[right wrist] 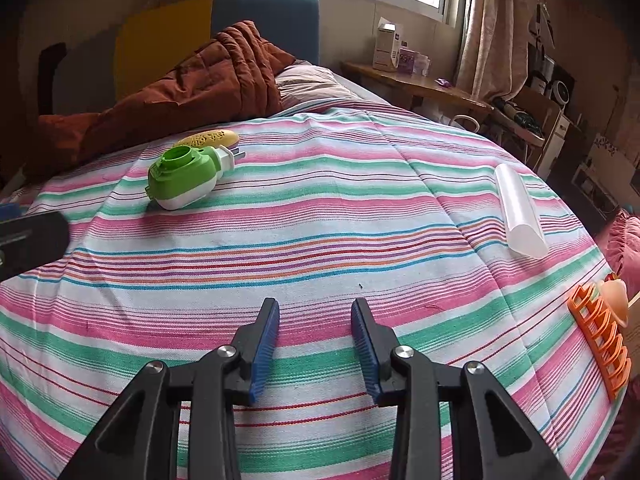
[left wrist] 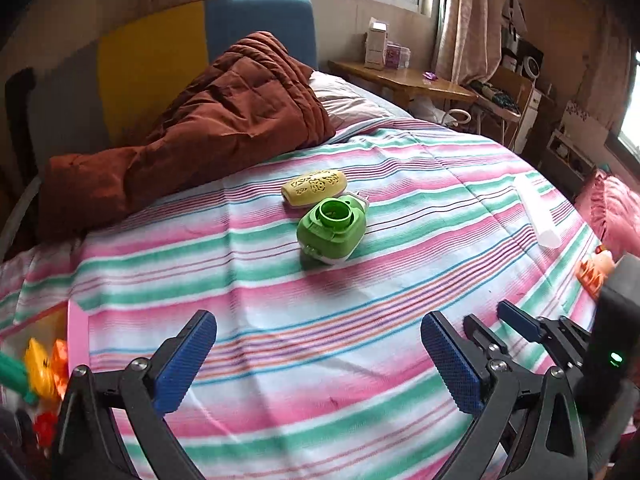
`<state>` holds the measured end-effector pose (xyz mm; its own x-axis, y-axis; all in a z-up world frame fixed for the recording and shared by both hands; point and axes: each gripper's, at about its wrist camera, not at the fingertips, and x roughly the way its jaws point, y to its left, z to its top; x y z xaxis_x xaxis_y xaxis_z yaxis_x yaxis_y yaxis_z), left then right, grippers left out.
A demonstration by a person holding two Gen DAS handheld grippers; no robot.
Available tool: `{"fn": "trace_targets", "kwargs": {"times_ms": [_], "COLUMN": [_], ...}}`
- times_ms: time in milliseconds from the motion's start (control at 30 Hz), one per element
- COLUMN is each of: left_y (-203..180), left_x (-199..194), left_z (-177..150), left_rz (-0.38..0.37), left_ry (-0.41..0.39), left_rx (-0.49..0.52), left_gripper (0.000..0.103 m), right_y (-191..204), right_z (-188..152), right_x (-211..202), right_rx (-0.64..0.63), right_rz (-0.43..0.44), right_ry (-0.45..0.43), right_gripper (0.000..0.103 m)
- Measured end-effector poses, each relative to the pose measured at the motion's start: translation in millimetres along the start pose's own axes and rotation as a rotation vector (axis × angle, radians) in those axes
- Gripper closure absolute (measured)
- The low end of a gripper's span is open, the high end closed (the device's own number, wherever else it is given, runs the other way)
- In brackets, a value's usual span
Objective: Organize rigid objects
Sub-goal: 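Close the left tool on the green diffuser toy and lift it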
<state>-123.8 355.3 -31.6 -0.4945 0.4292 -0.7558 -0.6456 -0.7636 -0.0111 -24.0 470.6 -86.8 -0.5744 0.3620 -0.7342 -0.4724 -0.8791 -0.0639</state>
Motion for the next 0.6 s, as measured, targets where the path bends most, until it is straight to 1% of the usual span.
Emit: {"fn": "trace_targets", "kwargs": {"times_ms": [33, 100, 167, 233, 300, 400, 467, 567, 600], "left_y": [-2.9, -8.8, -13.5, -17.0, -21.9, -26.9, -25.0, -19.2, -18.8], "left_x": [8.9, 25.2, 40.2, 54.4, 67.2, 83.6, 91.8, 96.9, 97.6], "left_z": [5.9, 18.5, 30.8, 41.2, 48.2, 54.3, 55.9, 54.0, 52.5], "left_rz": [0.017, 0.01, 0.029, 0.03, 0.045, 0.039, 0.036, 0.024, 0.019], "left_ry": [0.001, -0.002, -0.014, -0.021, -0.022, -0.018, -0.016, -0.031, -0.037], "left_rx": [0.016, 0.047, 0.07, 0.098, 0.132, 0.178, 0.16, 0.105, 0.098], "left_gripper": [0.0, 0.0, 0.0, 0.0, 0.0, 0.0, 0.0, 0.001, 0.006], "right_y": [-1.0, -2.8, -3.8, -3.4, -3.2, -4.6, -5.7, -7.5, -8.0], "right_z": [-0.4, -0.4, -0.8, -0.8, -1.3, -2.1, -2.3, -2.8, -3.0], "right_x": [-0.1, 1.3, 1.2, 1.7, 0.9, 0.6, 1.1, 0.8, 1.0], "right_rx": [0.006, 0.014, 0.019, 0.019, 0.02, 0.029, 0.036, 0.048, 0.05], "right_rz": [0.001, 0.01, 0.012, 0.01, 0.007, 0.002, 0.005, 0.003, 0.004], "right_ry": [-0.002, -0.001, -0.006, -0.008, -0.013, -0.017, -0.015, -0.017, -0.017], "right_gripper": [0.066, 0.066, 0.066, 0.066, 0.066, 0.066, 0.066, 0.066, 0.066]}}
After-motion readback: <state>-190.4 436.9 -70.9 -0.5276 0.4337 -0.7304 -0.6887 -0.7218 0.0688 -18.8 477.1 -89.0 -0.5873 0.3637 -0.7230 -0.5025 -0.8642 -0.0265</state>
